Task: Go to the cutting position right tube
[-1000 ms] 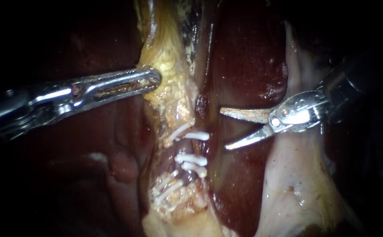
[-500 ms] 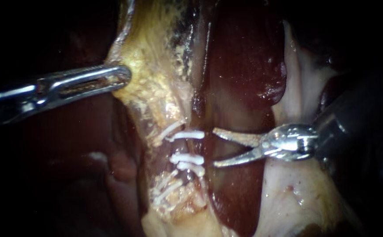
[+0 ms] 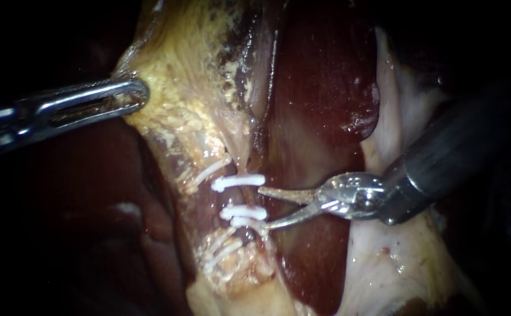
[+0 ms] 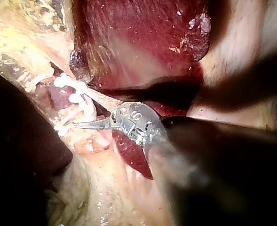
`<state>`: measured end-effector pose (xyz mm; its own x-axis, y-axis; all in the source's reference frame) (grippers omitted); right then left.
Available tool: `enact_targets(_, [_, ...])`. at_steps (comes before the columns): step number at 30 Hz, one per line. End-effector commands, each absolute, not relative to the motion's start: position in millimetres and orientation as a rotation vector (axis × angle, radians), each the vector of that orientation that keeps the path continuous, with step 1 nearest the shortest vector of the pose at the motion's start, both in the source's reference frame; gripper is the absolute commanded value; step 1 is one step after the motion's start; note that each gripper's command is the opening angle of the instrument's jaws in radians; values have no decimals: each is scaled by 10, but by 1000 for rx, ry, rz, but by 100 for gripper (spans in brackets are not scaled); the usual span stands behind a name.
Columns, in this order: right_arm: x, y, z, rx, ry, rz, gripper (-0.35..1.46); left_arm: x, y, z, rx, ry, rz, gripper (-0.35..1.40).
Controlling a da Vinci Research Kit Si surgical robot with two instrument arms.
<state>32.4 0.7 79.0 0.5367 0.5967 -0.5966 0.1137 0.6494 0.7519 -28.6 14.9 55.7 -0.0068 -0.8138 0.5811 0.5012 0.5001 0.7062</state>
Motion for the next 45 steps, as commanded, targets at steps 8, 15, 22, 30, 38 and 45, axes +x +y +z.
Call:
enact_targets(8, [336,13,801,843,978,329,132,-286,149,555,333,-1174,-1069,-35])
enact_targets(15, [350,9,804,871,975,308,130,-285,148,555,333,-1174,-1069,-35])
enact_targets(22, [355,5,799,903,996,256,129,-285,148,555,333,-1174,-1069,-35])
enact_targets(30, [366,4,797,934,1034,212,125,-285,149,555,333,-1174,-1068,-35])
enact_targets(38, [378,2,794,949,1069,208,119,-285,150,557,333,-1174,-1068,-35])
enact_targets(45, [387,0,792,968,1094,203,112,-281,154,564,332,-1174,-1068,-35])
